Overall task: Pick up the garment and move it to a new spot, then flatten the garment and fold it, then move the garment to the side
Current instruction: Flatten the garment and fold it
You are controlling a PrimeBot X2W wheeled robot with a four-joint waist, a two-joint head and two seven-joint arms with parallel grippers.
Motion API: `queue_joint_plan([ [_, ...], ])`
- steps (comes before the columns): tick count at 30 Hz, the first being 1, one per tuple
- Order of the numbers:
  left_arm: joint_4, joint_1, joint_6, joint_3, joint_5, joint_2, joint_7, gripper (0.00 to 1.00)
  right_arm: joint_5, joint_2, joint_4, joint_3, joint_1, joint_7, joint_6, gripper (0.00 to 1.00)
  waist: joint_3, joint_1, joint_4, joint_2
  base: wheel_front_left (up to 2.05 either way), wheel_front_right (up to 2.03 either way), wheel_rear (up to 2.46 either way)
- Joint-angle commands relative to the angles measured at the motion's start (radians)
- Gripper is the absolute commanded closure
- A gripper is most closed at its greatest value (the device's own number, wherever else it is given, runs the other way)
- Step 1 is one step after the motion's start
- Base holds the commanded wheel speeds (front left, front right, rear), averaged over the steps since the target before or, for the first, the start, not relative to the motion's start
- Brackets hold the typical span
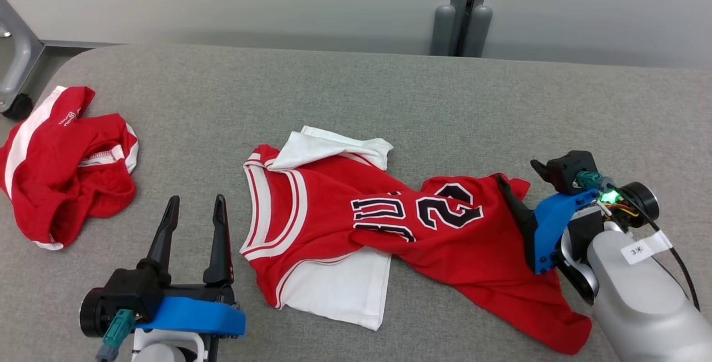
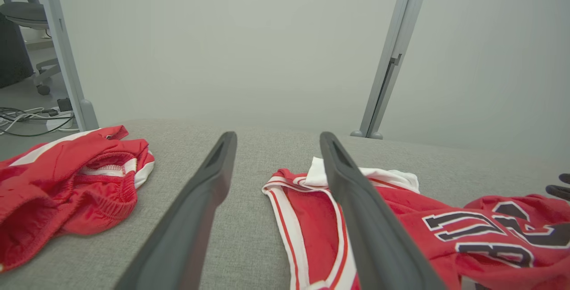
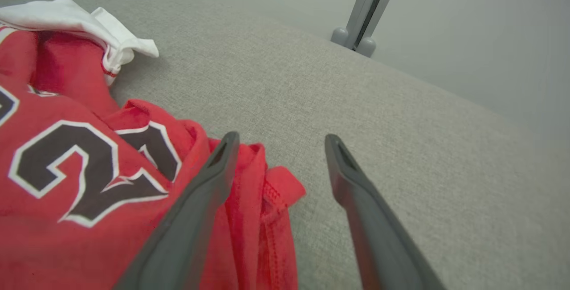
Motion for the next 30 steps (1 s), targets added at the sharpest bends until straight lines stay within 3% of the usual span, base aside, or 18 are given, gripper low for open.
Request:
queue_joint_plan([
  [1,-0.001,-0.013,-0.001,-0.003,-0.004,-0.001,0.0,0.0,0.009,-0.006,0.011,0.008,-0.02,0.006,0.0,0.0,0.005,-0.0001,0.005,-0.0002,0.0,0.0,0.0],
  [9,0.003,-0.019,-0.001,-0.011,-0.008,0.0,0.0,0.0,0.135,-0.007,0.144,0.159,-0.057,0.123,0.0,0.0,0.012,-0.0001,0.024,-0.0002,0.0,0.0,0.0],
  [10,0.003,-0.018,-0.001,-0.01,-0.008,-0.001,0.0,0.0,0.158,-0.006,0.148,0.178,-0.056,0.135,0.0,0.27,0.011,-0.0001,0.025,-0.0002,0.0,0.0,0.0],
  [11,0.003,-0.017,-0.001,-0.01,-0.009,-0.001,0.0,0.0,0.176,-0.009,0.148,0.193,-0.057,0.141,0.0,0.77,0.01,-0.0001,0.026,-0.0002,0.0,0.0,0.0],
  [12,0.004,-0.015,-0.001,-0.01,-0.009,0.0,0.0,0.0,0.192,-0.015,0.148,0.21,-0.062,0.149,0.0,1.0,0.009,-0.0001,0.026,-0.0002,0.0,0.0,0.0],
  [19,0.006,-0.022,-0.001,-0.013,-0.011,0.0,0.0,0.0,0.258,-0.078,0.154,0.223,-0.176,0.082,0.0,1.0,0.009,-0.0001,0.035,-0.0002,0.0,0.0,0.0],
  [30,0.008,-0.025,-0.001,-0.015,-0.012,0.0,0.0,0.0,0.201,-0.121,0.35,0.072,-0.377,-0.152,0.0,1.0,0.007,-0.0001,0.071,-0.0002,0.0,0.0,0.0],
])
